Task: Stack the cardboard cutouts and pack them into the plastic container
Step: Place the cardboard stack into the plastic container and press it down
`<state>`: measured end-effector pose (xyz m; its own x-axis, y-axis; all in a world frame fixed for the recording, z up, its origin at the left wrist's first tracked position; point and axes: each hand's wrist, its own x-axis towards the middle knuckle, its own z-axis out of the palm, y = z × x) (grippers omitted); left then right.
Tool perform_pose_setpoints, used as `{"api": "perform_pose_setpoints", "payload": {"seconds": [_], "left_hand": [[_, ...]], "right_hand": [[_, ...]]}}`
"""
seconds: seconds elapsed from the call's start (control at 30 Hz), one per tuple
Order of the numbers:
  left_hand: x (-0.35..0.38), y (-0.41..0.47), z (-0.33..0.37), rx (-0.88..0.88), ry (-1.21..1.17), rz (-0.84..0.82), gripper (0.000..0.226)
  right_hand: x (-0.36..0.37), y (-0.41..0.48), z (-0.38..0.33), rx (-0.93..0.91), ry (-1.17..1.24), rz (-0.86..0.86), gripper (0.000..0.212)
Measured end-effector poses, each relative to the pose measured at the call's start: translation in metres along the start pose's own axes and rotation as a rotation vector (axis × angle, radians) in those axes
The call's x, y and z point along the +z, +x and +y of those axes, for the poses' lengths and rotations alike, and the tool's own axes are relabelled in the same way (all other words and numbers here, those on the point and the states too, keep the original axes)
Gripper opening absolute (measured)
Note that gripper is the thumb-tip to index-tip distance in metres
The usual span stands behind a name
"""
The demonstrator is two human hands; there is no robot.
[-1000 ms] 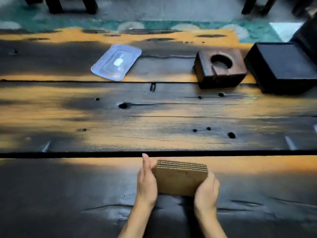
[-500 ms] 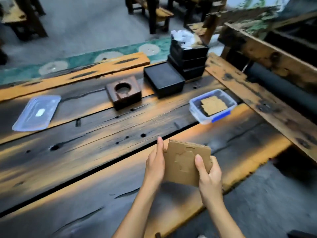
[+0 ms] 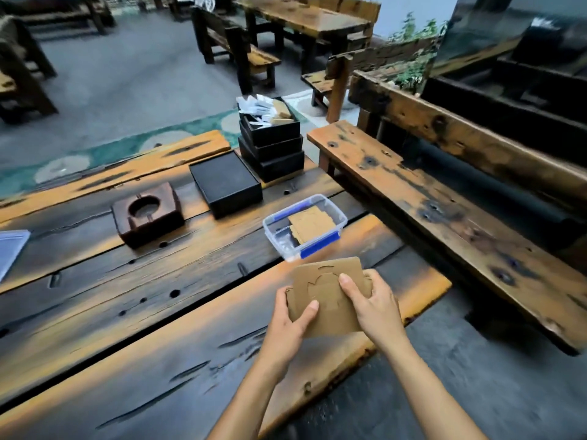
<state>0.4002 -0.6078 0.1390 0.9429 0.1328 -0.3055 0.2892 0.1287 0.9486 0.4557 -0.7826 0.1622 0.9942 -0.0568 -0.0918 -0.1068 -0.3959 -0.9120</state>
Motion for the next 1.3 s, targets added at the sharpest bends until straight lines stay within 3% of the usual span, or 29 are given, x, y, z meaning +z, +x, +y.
{"api": "perform_pose_setpoints", "payload": {"seconds": [0.33, 0.47, 0.63, 0.83, 1.07, 1.3], "left_hand": [[0.048, 0.142, 0.009, -0.021, -0.212, 0.222, 0.036], [0.042, 0.199, 0.016, -0.091, -0.250, 0.311, 0.034], [0.029, 0.270, 0.015, -0.176, -0.236, 0.432, 0.039], [0.026, 0.342, -0.022, -0.315, -0.153, 0.488, 0.031], [0.037, 0.383, -0.051, -0.448, -0.030, 0.575, 0.029], [0.062, 0.409, -0.040, -0.489, -0.026, 0.659, 0.027]], "right_hand": [[0.009, 0.175, 0.010, 0.068, -0.056, -0.173, 0.036], [0.029, 0.244, 0.005, 0.090, -0.108, -0.261, 0.050], [0.041, 0.322, 0.020, 0.085, -0.253, -0.392, 0.037], [0.054, 0.390, 0.038, -0.074, -0.584, -0.483, 0.018], [0.078, 0.425, 0.058, -0.166, -0.644, -0.616, 0.021], [0.085, 0.435, 0.074, -0.410, -0.811, -0.682, 0.026]]}}
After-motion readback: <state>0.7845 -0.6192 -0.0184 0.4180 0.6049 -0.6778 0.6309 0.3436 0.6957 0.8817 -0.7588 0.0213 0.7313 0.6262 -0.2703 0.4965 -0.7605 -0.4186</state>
